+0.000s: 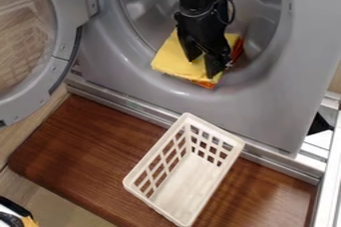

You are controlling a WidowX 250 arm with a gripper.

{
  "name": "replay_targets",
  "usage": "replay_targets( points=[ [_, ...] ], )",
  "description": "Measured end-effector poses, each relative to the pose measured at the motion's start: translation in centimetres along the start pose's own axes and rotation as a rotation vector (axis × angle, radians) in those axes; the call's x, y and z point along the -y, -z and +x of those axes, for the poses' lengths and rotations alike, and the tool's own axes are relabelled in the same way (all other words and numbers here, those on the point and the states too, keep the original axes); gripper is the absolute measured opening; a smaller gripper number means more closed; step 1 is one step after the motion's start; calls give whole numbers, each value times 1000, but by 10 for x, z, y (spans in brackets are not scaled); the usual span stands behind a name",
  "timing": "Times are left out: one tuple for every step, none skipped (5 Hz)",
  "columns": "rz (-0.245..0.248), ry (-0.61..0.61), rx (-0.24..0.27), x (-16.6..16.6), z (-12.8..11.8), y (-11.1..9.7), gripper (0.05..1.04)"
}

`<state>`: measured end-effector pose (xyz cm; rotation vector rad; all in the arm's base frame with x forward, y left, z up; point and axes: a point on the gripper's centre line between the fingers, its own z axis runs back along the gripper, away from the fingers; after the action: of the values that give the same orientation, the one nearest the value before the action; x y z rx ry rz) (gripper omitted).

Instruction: Put the yellow cloth in the basket

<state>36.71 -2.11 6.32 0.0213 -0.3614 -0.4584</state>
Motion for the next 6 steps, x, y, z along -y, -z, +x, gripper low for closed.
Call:
replay_targets(
  points=[
    [-1, 1, -2, 3, 1, 0, 359],
    [1, -12, -4, 3, 0, 1, 144],
    [-2, -21, -15, 4, -4, 2, 57],
    [-6, -29, -40, 6, -10, 3, 50],
    [11, -27, -63, 3, -12, -16, 50],
    [49, -40, -37, -2, -7, -46, 50]
  ],
)
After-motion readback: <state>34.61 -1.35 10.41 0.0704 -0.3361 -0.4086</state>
